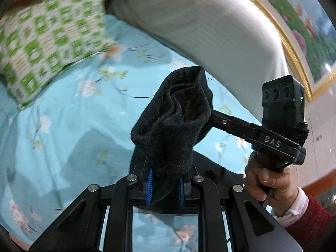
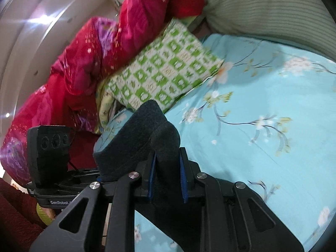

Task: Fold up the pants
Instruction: 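Grasp the folded pants with the left tool and lift while the right tool grips them too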

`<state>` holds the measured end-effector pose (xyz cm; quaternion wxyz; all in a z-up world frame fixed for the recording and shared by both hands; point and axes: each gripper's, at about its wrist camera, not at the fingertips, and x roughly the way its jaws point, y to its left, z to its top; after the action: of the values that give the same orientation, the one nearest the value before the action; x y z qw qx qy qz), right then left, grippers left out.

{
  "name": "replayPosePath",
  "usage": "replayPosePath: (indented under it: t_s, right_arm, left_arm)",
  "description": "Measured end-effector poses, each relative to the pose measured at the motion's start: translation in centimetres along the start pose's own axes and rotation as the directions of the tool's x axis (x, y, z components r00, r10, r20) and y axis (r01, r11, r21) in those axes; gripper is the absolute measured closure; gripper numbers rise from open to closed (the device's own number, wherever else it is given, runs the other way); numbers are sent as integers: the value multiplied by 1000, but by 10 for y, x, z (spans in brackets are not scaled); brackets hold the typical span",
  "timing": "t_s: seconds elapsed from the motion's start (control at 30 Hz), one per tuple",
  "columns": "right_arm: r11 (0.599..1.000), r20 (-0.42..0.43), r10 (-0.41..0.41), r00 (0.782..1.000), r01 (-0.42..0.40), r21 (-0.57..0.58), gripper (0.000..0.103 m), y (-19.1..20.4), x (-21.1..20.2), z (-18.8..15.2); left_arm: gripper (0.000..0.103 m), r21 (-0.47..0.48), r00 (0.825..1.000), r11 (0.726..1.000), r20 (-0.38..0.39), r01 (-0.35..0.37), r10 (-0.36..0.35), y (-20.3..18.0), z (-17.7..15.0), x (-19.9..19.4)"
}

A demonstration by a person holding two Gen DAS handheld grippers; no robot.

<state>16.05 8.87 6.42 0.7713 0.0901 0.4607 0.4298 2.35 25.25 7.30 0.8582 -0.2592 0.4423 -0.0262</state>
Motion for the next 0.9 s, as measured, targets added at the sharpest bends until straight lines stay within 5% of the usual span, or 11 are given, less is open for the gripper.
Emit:
replayPosePath:
  t_s: [0.33,0.9]
  right_arm:
    - [994,120,-56,991,45,96,82,-28,-77,-47]
    - [966,236,-144,961,85,243,83,-76,-146,-121]
  left_arm:
    - [85,150,998,988,-53,46,-38,-77,-28,19]
    - [85,329,989,941,-147,73,-25,-162,-73,71]
